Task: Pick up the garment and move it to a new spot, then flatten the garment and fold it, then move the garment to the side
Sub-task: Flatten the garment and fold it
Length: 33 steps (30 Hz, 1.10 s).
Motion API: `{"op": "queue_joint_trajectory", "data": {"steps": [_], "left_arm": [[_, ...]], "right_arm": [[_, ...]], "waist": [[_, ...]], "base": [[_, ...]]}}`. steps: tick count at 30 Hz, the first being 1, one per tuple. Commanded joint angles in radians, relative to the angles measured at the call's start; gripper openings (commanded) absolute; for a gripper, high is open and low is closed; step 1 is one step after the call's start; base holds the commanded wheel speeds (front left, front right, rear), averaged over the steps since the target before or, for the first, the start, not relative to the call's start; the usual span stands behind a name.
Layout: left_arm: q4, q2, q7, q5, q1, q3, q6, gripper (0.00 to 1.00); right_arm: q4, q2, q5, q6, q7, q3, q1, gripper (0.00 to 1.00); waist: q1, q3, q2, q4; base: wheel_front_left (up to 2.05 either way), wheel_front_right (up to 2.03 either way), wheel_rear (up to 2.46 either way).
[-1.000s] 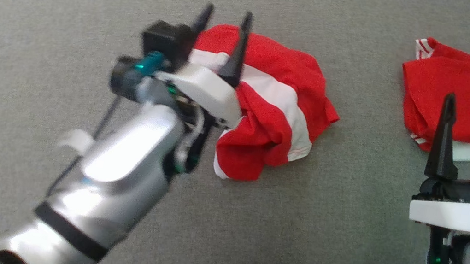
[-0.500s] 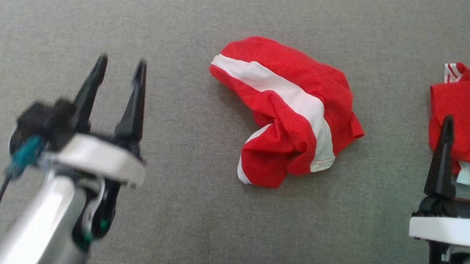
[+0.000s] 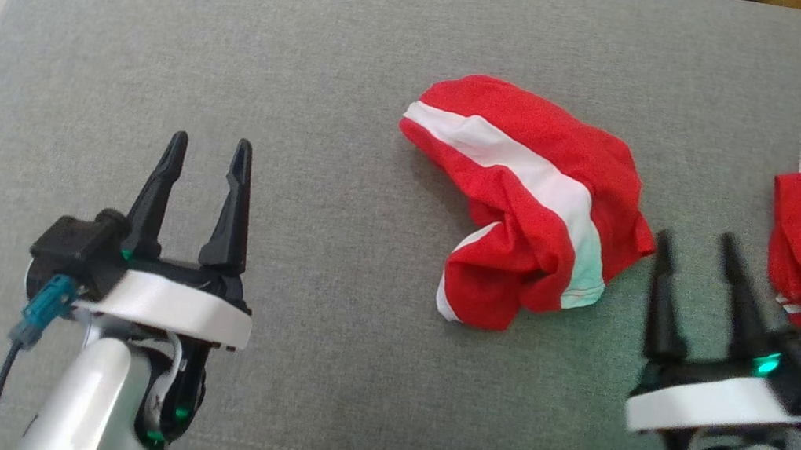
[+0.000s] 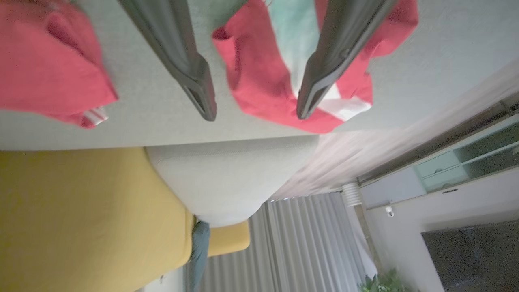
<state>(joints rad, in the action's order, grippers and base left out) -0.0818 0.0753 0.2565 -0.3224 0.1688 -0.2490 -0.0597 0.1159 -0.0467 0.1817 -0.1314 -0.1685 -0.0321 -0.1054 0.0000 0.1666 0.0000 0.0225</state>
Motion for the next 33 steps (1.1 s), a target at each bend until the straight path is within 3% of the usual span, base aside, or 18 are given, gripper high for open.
{"op": "queue_joint_trajectory", "data": {"steps": [1,7,23,24,25,26,33], "left_arm": [[0.025,0.003,0.005,0.009,0.031,0.040,0.007,1.00],[0.005,-0.015,0.005,0.029,0.021,0.054,0.037,1.00],[-0.006,-0.025,0.005,0.035,0.049,0.052,0.056,1.00],[-0.007,-0.025,0.005,0.035,0.051,0.052,0.055,1.00],[-0.008,-0.025,0.005,0.034,0.053,0.052,0.055,1.00],[-0.009,-0.025,0.005,0.034,0.054,0.053,0.054,1.00],[-0.017,-0.025,0.005,0.031,0.050,0.058,0.049,1.00]], "right_arm": [[-0.020,-0.004,-0.004,0.001,0.008,-0.038,0.006,1.00],[0.094,-0.004,-0.045,0.001,0.063,-0.107,0.010,1.00],[0.330,-0.004,-0.148,0.001,0.092,-0.119,-0.101,1.00],[0.342,-0.004,-0.149,0.001,0.094,-0.120,-0.106,0.67],[0.352,-0.004,-0.151,0.001,0.096,-0.120,-0.111,0.15],[0.361,-0.004,-0.155,0.001,0.097,-0.122,-0.115,0.00],[0.364,-0.004,-0.173,0.001,0.066,-0.054,-0.127,0.00]], "waist": [[0.0000,0.003,0.0000,0.006],[0.0000,0.015,0.0000,0.025],[0.0000,0.071,0.0000,0.049],[0.0000,0.073,0.0000,0.050],[0.0000,0.074,0.0000,0.050],[0.0000,0.074,0.0000,0.050],[0.0000,0.052,0.0000,0.034]], "base": [[0.00,0.00,0.00],[0.00,0.00,0.00],[0.00,0.00,0.00],[0.00,0.00,0.00],[0.00,0.00,0.00],[0.00,0.00,0.00],[0.00,0.00,0.00]]}}
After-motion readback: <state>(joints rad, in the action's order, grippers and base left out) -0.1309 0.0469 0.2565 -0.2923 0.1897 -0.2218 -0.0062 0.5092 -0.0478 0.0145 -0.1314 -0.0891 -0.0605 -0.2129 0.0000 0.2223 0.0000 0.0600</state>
